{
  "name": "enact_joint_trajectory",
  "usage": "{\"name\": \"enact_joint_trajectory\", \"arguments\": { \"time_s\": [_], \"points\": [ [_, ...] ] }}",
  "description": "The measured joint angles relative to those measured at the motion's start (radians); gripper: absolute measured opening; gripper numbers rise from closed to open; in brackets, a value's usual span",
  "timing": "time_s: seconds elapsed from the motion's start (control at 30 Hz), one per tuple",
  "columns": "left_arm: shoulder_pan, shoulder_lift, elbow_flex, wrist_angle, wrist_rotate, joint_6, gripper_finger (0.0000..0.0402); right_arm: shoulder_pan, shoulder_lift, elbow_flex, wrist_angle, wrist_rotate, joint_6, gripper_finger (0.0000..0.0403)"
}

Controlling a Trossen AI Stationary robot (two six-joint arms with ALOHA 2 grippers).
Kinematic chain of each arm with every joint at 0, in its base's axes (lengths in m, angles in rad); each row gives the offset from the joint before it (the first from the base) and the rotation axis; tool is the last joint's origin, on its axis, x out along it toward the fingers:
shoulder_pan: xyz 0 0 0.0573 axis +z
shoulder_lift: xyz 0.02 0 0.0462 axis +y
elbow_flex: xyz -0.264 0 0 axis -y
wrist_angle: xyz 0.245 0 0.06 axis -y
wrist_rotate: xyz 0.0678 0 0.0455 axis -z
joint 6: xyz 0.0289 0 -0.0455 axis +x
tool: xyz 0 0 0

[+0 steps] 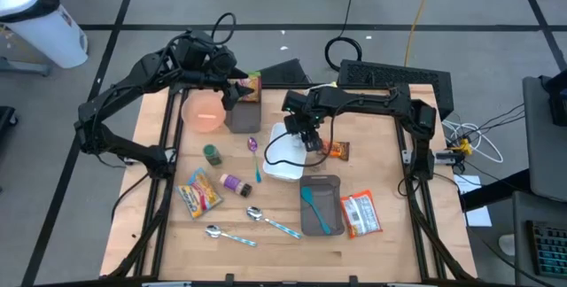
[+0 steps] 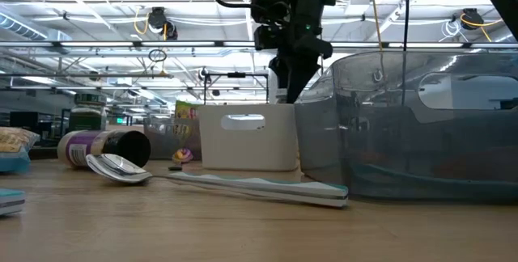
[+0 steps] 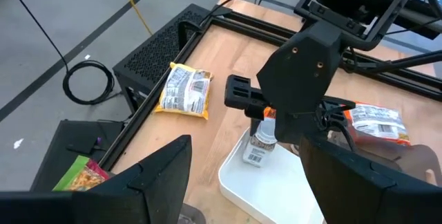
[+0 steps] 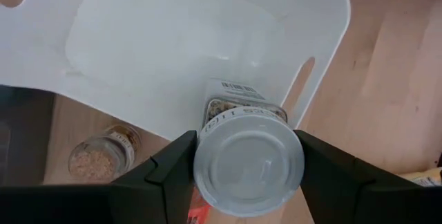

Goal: Pick & Place Food Item
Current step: Put the white seasoning bottle into the white bin

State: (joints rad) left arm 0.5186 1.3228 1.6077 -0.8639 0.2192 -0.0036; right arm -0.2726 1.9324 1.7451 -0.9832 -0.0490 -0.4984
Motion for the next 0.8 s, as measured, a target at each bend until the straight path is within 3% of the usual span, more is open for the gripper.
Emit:
{"name": "enact_joint_trajectory", "arguments": {
  "time_s": [0.8],
  "points": [
    [0.000,0.000,0.000,-0.002,0.001,-0.021,0.0271,0.011,0.047,0.000,0.003,-0.003,-0.019,0.0201]
  ]
}}
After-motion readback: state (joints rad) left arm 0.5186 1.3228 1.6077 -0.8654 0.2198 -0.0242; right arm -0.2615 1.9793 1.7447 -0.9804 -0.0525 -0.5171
